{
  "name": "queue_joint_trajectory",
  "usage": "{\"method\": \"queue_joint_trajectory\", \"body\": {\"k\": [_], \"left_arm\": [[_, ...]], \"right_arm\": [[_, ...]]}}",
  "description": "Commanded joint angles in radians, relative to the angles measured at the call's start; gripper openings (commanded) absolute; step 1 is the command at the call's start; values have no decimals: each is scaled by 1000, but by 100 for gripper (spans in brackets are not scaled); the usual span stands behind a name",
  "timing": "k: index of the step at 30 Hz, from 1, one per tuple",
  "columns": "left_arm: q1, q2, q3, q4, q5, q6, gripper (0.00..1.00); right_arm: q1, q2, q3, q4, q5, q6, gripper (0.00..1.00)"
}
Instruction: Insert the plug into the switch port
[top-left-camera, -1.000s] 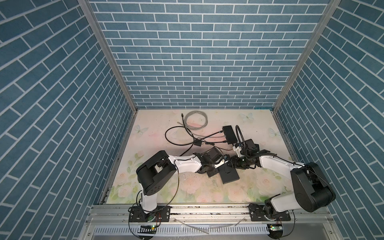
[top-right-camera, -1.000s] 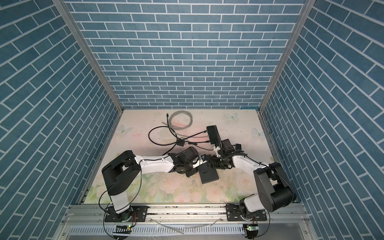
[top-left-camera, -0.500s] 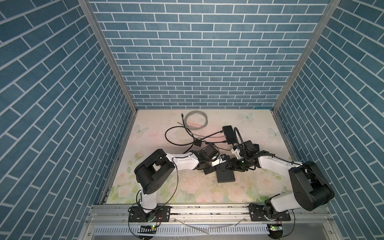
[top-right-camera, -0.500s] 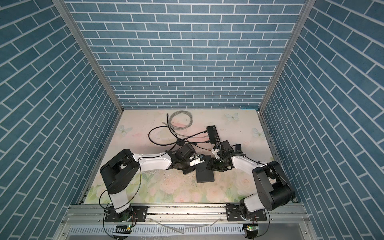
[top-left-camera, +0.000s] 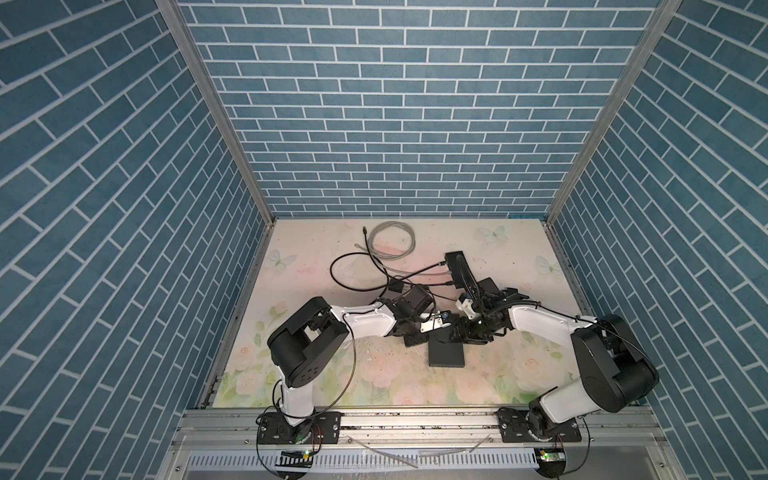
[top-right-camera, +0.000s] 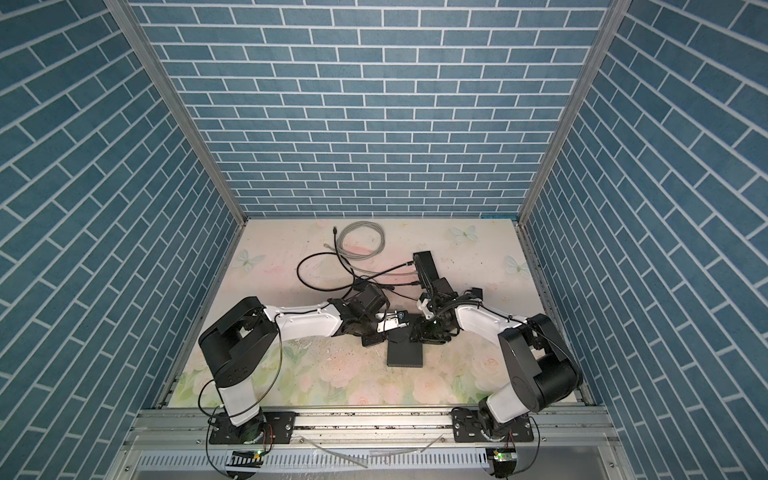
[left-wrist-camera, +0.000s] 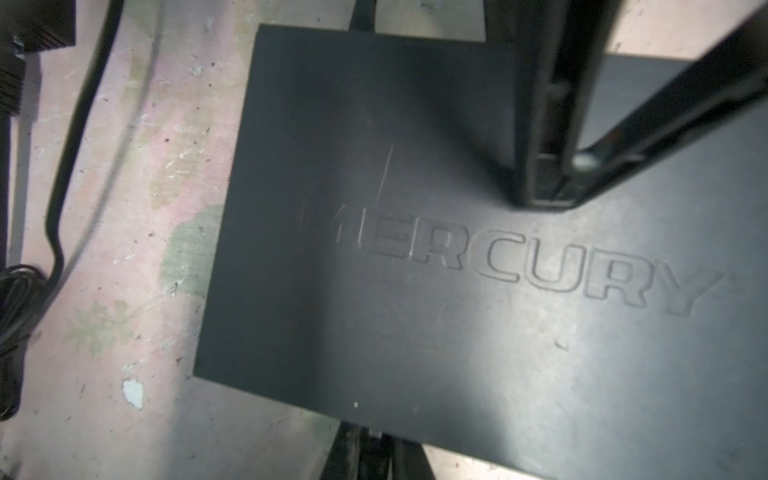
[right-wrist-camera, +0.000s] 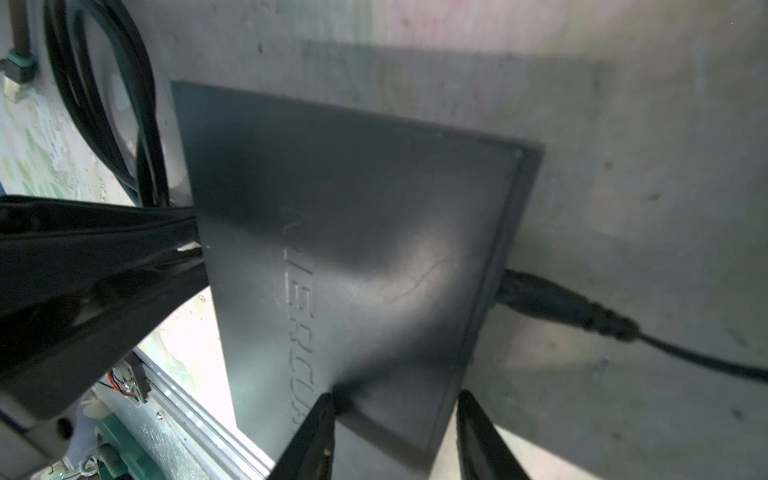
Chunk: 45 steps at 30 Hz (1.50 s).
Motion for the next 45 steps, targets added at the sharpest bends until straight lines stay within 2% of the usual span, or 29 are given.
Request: {"method": "queue_joint_trajectory", "body": {"k": [1,11,14,17,23,31,36,40,45], "left_arm": [[-97,90,-9,277,274,-14,0],[-126,102,-10,296,357,32,0],[-133,98,-6,280,353,39,0],[-135,98,14,202,296,45,0],[-131,98,10,102,162,39,0],[-128,116,39,39,137,30,0],[-125,101,20,47,137,33,0],[-124,99,15,66,160,44,0],[-128,109,46,76,144,38,0]], "right_arm": [[150,75,14,124,-346,-104,44],[152,61,103,54,-255,-182,44],[146,101,186,-21,-206,-246,44],[115,143,242,-75,-163,-267,46],[5,122,180,6,-160,-175,51],[-36,68,59,200,-139,-47,54],[-64,42,26,232,-110,-24,54],[-64,43,30,267,-107,-13,50],[-45,88,43,289,-177,-12,45]]}}
